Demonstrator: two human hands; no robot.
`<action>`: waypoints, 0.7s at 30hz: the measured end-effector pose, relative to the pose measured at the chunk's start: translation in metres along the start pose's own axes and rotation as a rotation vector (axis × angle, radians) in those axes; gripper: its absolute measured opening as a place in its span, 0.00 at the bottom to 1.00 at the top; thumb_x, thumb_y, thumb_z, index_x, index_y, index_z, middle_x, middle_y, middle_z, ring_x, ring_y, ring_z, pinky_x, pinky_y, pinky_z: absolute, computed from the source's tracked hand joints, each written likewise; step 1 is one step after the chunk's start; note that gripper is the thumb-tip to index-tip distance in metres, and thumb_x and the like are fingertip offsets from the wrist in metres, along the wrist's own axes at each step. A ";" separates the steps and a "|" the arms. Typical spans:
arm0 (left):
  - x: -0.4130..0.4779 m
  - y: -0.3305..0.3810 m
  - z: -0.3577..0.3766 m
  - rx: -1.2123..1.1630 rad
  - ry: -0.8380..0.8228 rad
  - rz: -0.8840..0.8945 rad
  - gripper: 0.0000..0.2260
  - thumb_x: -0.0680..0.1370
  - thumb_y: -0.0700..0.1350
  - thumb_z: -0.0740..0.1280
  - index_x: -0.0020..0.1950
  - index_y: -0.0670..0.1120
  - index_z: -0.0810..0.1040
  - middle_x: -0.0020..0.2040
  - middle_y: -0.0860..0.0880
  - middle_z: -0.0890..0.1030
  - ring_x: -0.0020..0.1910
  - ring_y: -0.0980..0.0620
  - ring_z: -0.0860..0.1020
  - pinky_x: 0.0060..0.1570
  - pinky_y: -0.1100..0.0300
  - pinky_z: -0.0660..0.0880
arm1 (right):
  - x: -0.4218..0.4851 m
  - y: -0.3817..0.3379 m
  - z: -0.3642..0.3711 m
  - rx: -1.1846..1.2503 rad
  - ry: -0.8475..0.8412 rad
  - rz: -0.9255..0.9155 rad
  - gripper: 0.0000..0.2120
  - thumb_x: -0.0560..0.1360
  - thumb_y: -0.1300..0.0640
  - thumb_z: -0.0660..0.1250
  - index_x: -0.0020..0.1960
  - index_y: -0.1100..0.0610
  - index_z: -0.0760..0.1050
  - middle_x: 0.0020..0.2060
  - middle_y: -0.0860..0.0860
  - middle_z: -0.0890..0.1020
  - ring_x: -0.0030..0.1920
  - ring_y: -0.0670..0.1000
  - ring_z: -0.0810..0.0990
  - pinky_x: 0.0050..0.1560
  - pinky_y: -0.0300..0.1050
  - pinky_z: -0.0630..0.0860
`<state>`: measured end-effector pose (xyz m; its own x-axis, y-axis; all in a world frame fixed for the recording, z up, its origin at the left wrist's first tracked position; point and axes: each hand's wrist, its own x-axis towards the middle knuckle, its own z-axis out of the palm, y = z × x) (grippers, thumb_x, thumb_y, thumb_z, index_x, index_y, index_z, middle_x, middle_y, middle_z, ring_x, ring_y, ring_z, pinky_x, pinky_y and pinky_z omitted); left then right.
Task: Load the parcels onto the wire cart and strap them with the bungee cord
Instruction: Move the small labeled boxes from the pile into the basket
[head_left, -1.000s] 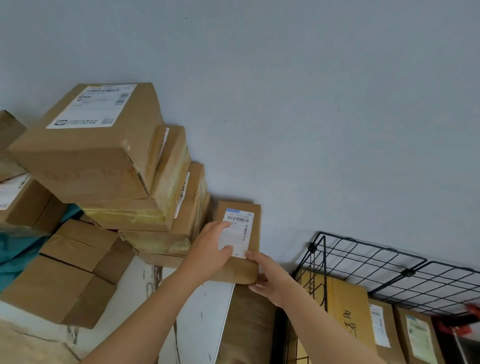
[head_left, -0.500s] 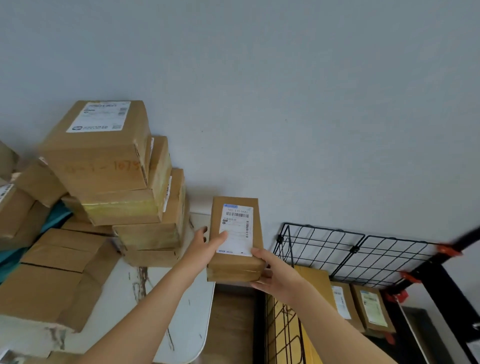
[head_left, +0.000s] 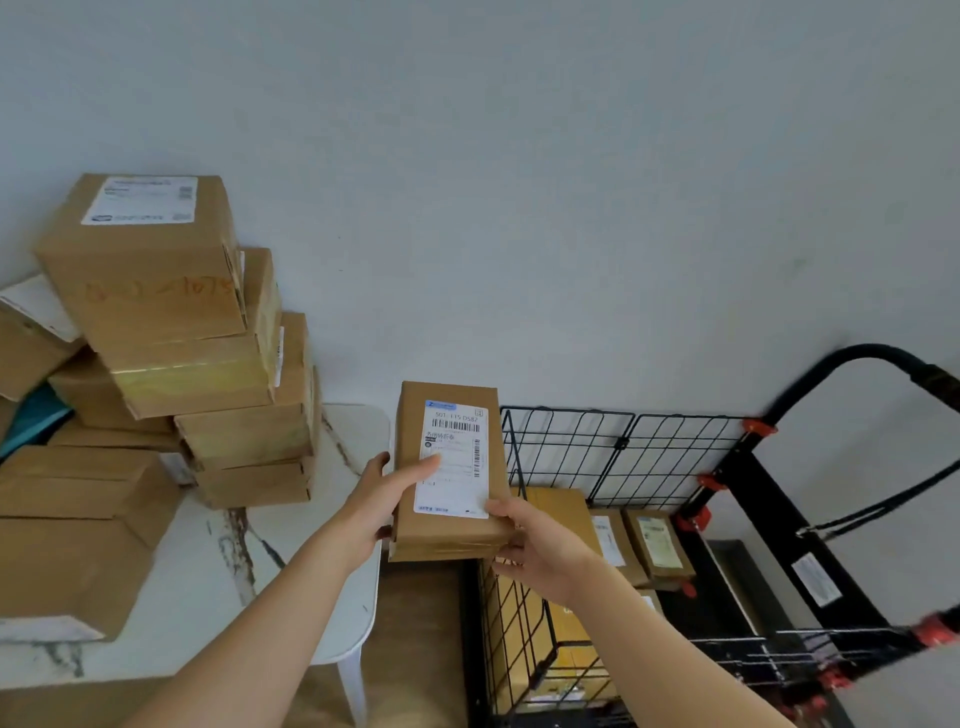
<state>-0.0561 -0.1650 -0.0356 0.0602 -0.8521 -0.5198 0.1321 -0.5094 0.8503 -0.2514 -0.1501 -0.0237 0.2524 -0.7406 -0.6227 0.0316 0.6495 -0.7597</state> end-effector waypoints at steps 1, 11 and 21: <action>-0.002 0.001 0.006 0.007 -0.012 0.011 0.37 0.71 0.56 0.71 0.74 0.50 0.58 0.63 0.47 0.77 0.60 0.45 0.74 0.58 0.47 0.71 | -0.004 -0.001 -0.004 -0.004 0.012 -0.013 0.17 0.73 0.55 0.70 0.60 0.52 0.71 0.60 0.55 0.74 0.61 0.56 0.74 0.69 0.53 0.67; 0.002 0.010 0.077 0.064 -0.111 0.108 0.37 0.73 0.51 0.71 0.76 0.50 0.54 0.65 0.46 0.75 0.53 0.50 0.74 0.47 0.55 0.73 | -0.022 -0.024 -0.062 0.084 0.159 -0.139 0.13 0.75 0.55 0.68 0.58 0.56 0.74 0.52 0.55 0.81 0.51 0.53 0.79 0.45 0.44 0.76; 0.047 0.009 0.212 0.191 -0.195 0.101 0.33 0.71 0.48 0.73 0.73 0.52 0.61 0.54 0.52 0.80 0.51 0.53 0.78 0.49 0.55 0.74 | 0.000 -0.043 -0.204 0.109 0.188 -0.154 0.10 0.75 0.55 0.67 0.56 0.54 0.77 0.52 0.53 0.82 0.55 0.54 0.79 0.58 0.50 0.76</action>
<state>-0.2615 -0.2346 -0.0352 -0.1302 -0.8973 -0.4217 -0.0544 -0.4182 0.9067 -0.4501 -0.2133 -0.0288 0.0532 -0.8446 -0.5328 0.1625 0.5338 -0.8299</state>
